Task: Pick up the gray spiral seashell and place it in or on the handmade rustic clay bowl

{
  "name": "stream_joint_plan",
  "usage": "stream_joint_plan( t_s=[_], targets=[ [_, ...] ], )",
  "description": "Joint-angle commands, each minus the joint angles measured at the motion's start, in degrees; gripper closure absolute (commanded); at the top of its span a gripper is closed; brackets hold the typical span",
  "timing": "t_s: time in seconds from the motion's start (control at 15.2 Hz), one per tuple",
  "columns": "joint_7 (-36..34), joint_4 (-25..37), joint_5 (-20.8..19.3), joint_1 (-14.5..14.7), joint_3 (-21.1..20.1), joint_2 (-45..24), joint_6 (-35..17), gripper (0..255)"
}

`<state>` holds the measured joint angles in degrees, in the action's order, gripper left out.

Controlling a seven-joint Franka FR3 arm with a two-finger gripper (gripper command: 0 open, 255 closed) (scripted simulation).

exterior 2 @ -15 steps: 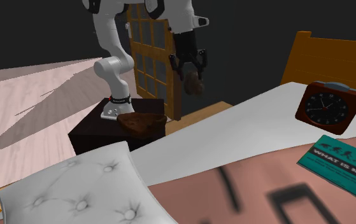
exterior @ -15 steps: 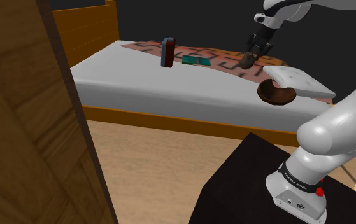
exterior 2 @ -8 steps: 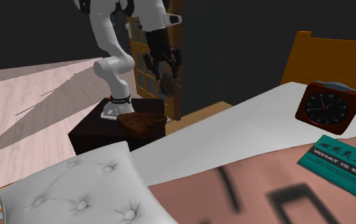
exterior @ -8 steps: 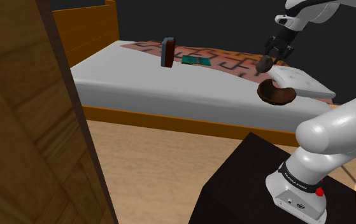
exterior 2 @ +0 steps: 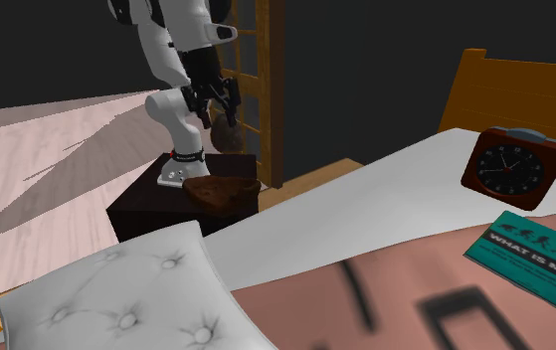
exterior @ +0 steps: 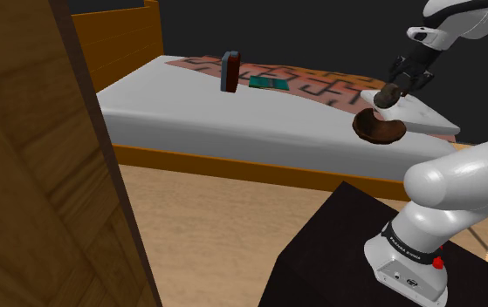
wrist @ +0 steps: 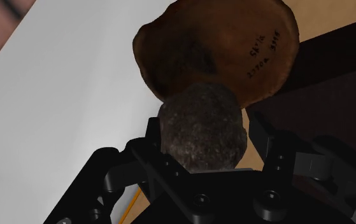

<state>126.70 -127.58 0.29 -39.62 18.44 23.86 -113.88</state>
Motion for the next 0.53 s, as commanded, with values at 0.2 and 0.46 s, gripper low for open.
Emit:
stream_joint_plan(
  t_s=[0.2, 0.46],
  targets=[
    [0.96, -3.30, -0.05, -0.23, 0.68, -0.20, -3.46, 255],
    [1.40, -5.92, 0.08, -0.23, 1.01, -0.75, -6.59, 255]
  ],
)
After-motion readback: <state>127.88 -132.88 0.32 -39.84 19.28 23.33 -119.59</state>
